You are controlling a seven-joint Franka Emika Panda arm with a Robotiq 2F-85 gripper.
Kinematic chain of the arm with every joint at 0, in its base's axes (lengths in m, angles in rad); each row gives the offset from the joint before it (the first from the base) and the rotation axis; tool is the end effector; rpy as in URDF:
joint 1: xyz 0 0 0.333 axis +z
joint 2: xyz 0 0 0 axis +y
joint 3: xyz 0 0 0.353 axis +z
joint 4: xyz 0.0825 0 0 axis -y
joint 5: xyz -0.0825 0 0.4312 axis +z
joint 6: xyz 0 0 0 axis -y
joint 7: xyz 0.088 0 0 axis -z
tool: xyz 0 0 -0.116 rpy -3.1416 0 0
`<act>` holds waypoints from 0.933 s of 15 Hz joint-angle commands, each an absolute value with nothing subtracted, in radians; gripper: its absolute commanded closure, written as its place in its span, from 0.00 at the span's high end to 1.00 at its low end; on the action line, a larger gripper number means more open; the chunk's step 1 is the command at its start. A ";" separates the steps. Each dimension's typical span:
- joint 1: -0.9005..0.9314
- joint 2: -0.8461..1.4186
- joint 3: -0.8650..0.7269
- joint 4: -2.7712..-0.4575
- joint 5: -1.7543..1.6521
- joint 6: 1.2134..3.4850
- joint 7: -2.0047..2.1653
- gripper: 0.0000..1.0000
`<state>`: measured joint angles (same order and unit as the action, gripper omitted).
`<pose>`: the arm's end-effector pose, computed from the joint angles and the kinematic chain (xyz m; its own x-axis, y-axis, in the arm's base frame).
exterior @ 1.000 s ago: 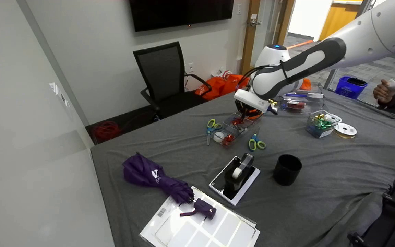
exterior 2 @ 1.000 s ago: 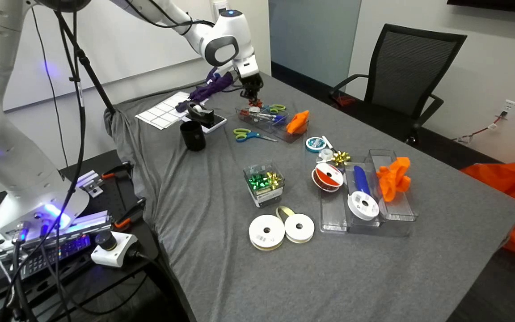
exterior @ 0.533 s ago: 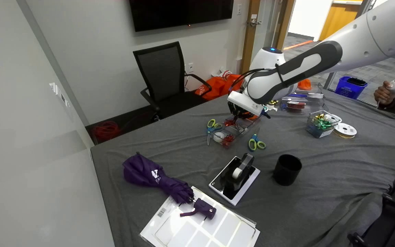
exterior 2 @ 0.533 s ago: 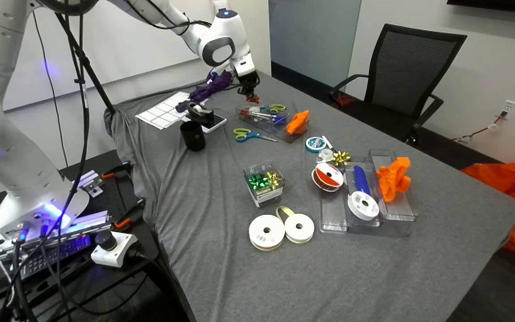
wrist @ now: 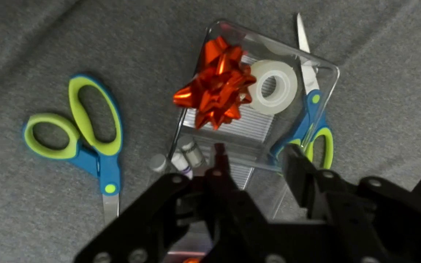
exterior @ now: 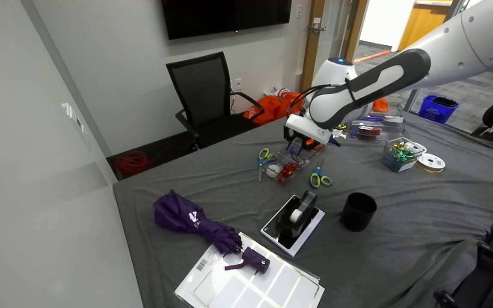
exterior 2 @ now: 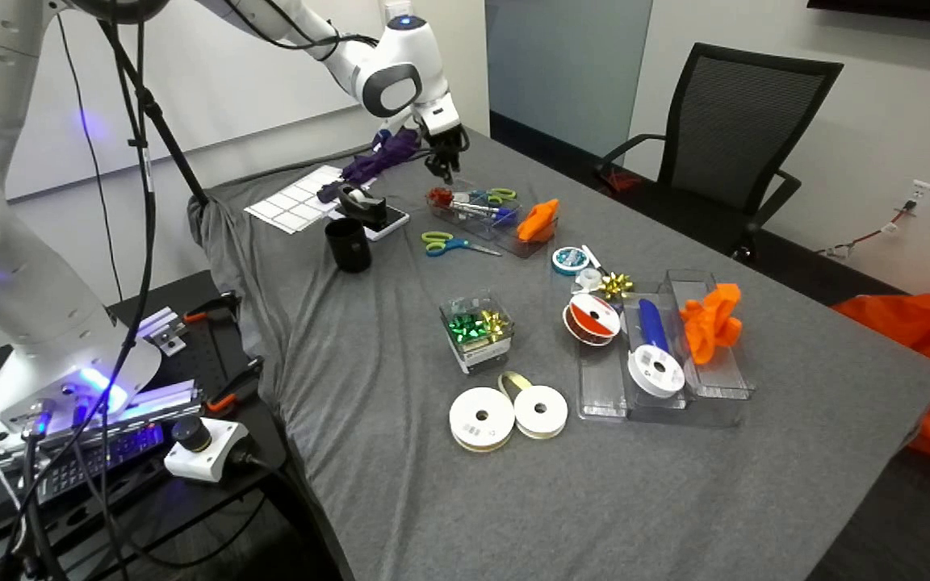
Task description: Move the decoration to the clear object on the left
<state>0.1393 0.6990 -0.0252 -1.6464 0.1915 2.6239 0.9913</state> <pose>0.7675 0.0871 0.2201 0.5152 -0.8559 0.0454 -0.8135 -0.5050 -0.2886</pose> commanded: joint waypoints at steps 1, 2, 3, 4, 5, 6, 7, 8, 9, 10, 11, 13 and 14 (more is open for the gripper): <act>0.071 0.562 -0.010 -1.765 0.213 2.593 0.860 0.77; 0.064 0.542 -0.019 -1.779 0.214 2.594 0.846 0.84; 0.056 0.523 -0.024 -1.791 0.214 2.588 0.829 0.90; 0.053 0.501 -0.037 -1.805 0.200 2.571 0.817 0.96; 0.048 0.475 -0.048 -1.831 0.186 2.567 0.793 0.99; 0.052 0.451 -0.068 -1.858 0.166 2.577 0.782 1.00; 0.058 0.427 -0.093 -1.887 0.134 2.589 0.767 1.00; 0.061 0.407 -0.118 -1.911 0.099 2.588 0.752 1.00; 0.059 0.388 -0.135 -1.933 0.069 2.593 0.735 1.00; 0.049 0.373 -0.141 -1.956 0.054 2.601 0.710 1.00; 0.040 0.361 -0.149 -1.974 0.042 2.607 0.686 1.00; 0.023 0.337 -0.162 -2.006 0.026 2.601 0.624 1.00; 0.020 0.326 -0.171 -2.019 0.011 2.590 0.598 1.00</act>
